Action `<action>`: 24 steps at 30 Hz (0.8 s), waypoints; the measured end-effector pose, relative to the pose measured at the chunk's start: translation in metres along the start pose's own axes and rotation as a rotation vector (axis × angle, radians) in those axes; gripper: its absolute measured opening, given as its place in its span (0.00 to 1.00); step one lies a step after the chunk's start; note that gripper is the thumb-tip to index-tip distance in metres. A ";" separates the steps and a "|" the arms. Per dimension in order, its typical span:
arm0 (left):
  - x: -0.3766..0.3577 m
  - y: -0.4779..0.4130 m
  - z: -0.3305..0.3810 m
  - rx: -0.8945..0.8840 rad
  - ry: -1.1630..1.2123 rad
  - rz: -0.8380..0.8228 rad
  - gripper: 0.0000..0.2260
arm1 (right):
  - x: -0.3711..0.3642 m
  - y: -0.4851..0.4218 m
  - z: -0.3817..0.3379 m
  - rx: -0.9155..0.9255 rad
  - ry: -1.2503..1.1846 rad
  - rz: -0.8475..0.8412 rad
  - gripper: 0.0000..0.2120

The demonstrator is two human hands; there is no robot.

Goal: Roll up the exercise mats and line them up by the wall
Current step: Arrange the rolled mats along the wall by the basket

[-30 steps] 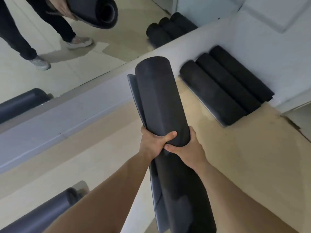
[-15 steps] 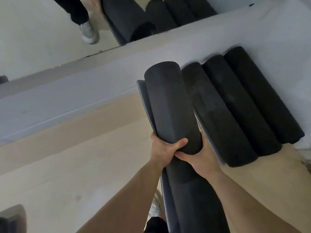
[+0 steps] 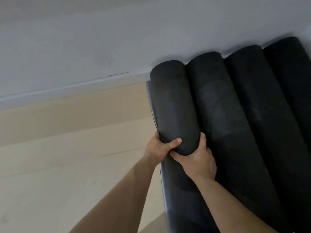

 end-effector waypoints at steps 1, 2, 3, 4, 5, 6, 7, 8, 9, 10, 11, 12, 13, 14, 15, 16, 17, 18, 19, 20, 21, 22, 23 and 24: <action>-0.004 -0.007 0.001 -0.013 -0.011 0.023 0.37 | -0.001 -0.007 0.004 0.006 0.042 0.012 0.63; -0.007 -0.011 0.003 -0.021 -0.014 0.048 0.37 | -0.001 -0.013 0.006 0.019 0.074 0.020 0.62; -0.010 -0.011 0.003 -0.025 -0.010 0.067 0.39 | 0.001 -0.016 0.009 0.033 0.098 0.022 0.62; -0.013 -0.010 0.004 -0.029 -0.006 0.075 0.41 | 0.004 -0.017 0.012 0.044 0.116 0.022 0.62; -0.016 -0.010 0.004 -0.031 -0.004 0.078 0.42 | 0.008 -0.018 0.014 0.051 0.135 0.018 0.62; -0.019 -0.008 0.005 -0.026 -0.010 0.074 0.42 | 0.011 -0.019 0.015 0.057 0.157 0.010 0.62; -0.020 -0.009 0.006 -0.012 -0.025 0.070 0.41 | 0.014 -0.019 0.016 0.059 0.179 -0.002 0.61; -0.020 -0.010 0.008 0.005 -0.053 0.062 0.38 | 0.016 -0.019 0.016 0.056 0.197 -0.014 0.61; -0.020 -0.011 0.010 0.020 -0.090 0.049 0.36 | 0.016 -0.018 0.015 0.052 0.222 -0.021 0.60; -0.019 -0.010 0.013 0.034 -0.140 0.042 0.35 | 0.017 -0.016 0.012 0.058 0.261 -0.011 0.59; -0.019 -0.008 0.016 0.045 -0.204 0.051 0.36 | 0.019 -0.012 0.008 0.084 0.315 0.011 0.57; -0.018 -0.003 0.019 0.051 -0.278 0.079 0.37 | 0.021 -0.007 0.002 0.128 0.376 0.031 0.54; -0.017 0.005 0.022 0.053 -0.341 0.114 0.37 | 0.025 0.000 -0.004 0.166 0.432 0.031 0.50; -0.016 0.016 0.027 0.041 -0.391 0.144 0.36 | 0.029 0.006 -0.010 0.181 0.470 0.012 0.47; -0.015 0.030 0.030 0.021 -0.440 0.167 0.34 | 0.035 0.011 -0.014 0.174 0.486 -0.012 0.44; -0.013 0.046 0.033 -0.006 -0.501 0.180 0.33 | 0.042 0.018 -0.018 0.160 0.488 -0.030 0.42; -0.010 0.064 0.036 -0.032 -0.573 0.183 0.32 | 0.052 0.025 -0.022 0.151 0.486 -0.041 0.40; -0.006 0.082 0.037 -0.050 -0.646 0.181 0.31 | 0.062 0.033 -0.028 0.150 0.481 -0.046 0.39; 0.001 0.102 0.038 -0.056 -0.715 0.179 0.31 | 0.073 0.042 -0.035 0.147 0.471 -0.054 0.38; 0.010 0.122 0.038 -0.054 -0.773 0.178 0.32 | 0.085 0.053 -0.044 0.145 0.461 -0.064 0.37; 0.021 0.140 0.038 -0.047 -0.818 0.181 0.32 | 0.095 0.063 -0.054 0.149 0.461 -0.077 0.36; 0.034 0.159 0.038 -0.041 -0.849 0.189 0.32 | 0.106 0.074 -0.065 0.160 0.468 -0.089 0.35; 0.047 0.176 0.038 -0.039 -0.867 0.201 0.32 | 0.115 0.085 -0.078 0.176 0.480 -0.099 0.34; 0.060 0.194 0.040 -0.041 -0.873 0.220 0.31 | 0.125 0.094 -0.092 0.195 0.493 -0.107 0.33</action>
Point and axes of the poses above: each hand's wrist, its own y-axis away from the middle knuckle, its own x-axis out of the back of the hand, z = x × y, the point moved 4 cm from there along -y, towards the middle knuckle, and after that the axes turned 15 degrees about x, right-handed, at the moved point
